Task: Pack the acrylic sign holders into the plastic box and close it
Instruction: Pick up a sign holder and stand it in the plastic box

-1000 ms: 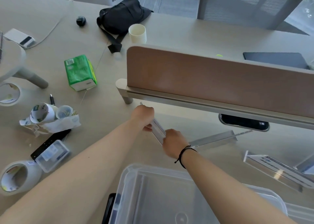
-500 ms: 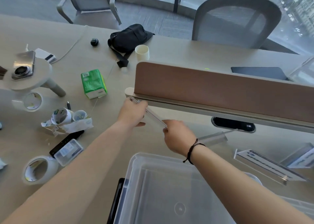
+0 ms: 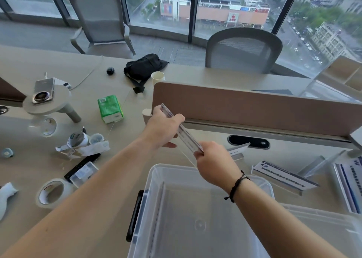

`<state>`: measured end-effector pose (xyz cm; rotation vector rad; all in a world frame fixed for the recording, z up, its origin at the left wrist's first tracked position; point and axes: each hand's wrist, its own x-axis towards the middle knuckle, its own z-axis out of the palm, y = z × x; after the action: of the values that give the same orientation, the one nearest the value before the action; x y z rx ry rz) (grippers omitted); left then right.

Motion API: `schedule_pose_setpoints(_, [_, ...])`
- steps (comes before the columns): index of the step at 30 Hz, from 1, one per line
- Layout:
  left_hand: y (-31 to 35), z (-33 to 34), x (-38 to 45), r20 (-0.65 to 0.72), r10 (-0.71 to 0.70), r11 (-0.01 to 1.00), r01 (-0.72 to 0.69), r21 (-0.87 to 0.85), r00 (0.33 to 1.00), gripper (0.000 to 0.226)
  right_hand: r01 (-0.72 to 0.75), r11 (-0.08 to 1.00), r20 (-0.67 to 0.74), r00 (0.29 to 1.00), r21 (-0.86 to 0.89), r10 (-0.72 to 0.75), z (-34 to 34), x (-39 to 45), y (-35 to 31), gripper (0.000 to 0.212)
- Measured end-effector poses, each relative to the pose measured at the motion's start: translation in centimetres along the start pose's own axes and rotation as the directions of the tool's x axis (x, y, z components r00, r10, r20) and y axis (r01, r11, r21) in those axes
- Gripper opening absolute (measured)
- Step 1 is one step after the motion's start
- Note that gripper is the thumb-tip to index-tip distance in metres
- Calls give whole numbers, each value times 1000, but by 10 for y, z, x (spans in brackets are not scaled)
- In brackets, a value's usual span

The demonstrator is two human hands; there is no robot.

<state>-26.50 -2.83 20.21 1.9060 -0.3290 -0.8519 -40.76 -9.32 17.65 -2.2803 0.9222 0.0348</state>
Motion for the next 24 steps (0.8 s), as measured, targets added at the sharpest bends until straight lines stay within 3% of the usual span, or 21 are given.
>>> schedule_pose_setpoints(7, [-6,18,-44,104,6,992,-19,123,995,78,-87,992,-15,996,89,89,11,-57,9,27])
schedule_pose_setpoints(12, [-25,27,-63,205,-48,974,1,225,978,51,-172,964,22,985,202,171,34,-88,24,21])
schedule_pose_setpoints(24, [-91,40,-68,377,-196,913,28,408,905,29,-346,854,230,934,389,273,109,-128,48,21])
